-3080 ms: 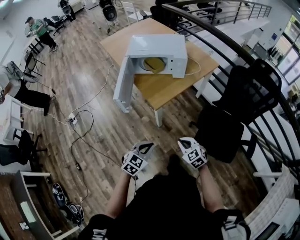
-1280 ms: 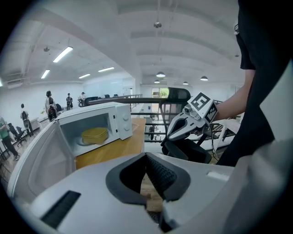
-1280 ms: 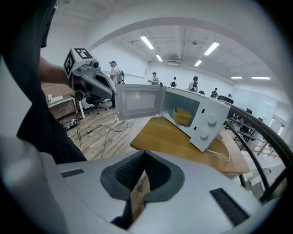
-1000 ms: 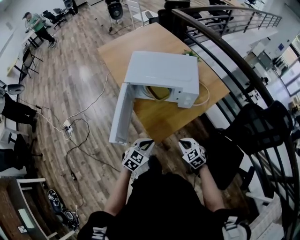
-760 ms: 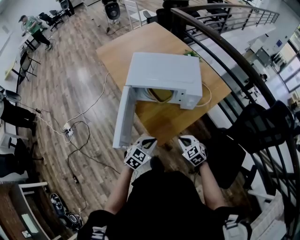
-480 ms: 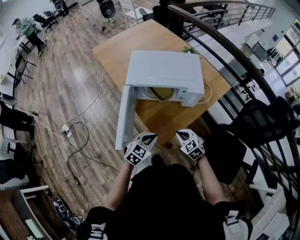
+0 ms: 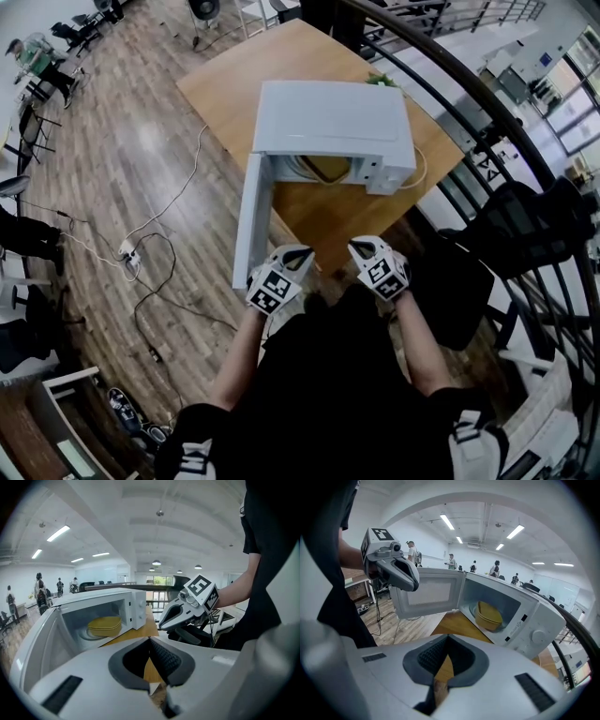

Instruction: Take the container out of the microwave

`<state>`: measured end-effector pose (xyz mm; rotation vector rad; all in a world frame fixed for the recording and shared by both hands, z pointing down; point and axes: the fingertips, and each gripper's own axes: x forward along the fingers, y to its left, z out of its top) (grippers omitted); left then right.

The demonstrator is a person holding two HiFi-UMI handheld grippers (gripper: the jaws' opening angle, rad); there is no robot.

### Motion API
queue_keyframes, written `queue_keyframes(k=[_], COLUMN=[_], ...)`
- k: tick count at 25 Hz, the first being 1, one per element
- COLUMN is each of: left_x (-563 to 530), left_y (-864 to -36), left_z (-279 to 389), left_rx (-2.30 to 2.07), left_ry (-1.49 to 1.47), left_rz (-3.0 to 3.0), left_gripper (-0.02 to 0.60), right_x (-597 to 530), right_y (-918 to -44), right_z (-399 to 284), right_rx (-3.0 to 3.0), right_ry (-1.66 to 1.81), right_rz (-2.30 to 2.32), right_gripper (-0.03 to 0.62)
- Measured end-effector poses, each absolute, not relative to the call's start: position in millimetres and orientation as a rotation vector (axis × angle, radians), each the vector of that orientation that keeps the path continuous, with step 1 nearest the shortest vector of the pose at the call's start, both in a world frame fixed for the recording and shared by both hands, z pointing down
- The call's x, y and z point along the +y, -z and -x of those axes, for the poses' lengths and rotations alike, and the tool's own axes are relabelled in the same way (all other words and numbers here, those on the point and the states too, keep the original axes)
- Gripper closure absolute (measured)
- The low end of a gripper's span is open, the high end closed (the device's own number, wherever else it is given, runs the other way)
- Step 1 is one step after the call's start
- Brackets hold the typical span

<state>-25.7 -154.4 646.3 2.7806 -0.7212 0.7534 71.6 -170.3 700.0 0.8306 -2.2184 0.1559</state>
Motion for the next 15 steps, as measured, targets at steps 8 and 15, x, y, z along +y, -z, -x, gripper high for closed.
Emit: queue_keyframes(k=[8, 15], left_x=[-163.8, -182.7], left_y=[-648.3, -658.1], left_z=[30.3, 28.3], left_rx=[-0.762, -0.816], left_ry=[-0.739, -0.743], left_rz=[-2.763, -2.722], left_gripper=[0.58, 0.58], right_x=[-182.9, -214.2], right_y=[-700.6, -704.0], right_z=[-66.4, -62.3], right_rx=[-2.226, -2.247], right_ry=[-0.135, -0.106], right_rz=[-0.792, -0.723], right_gripper=[0.592, 0.592])
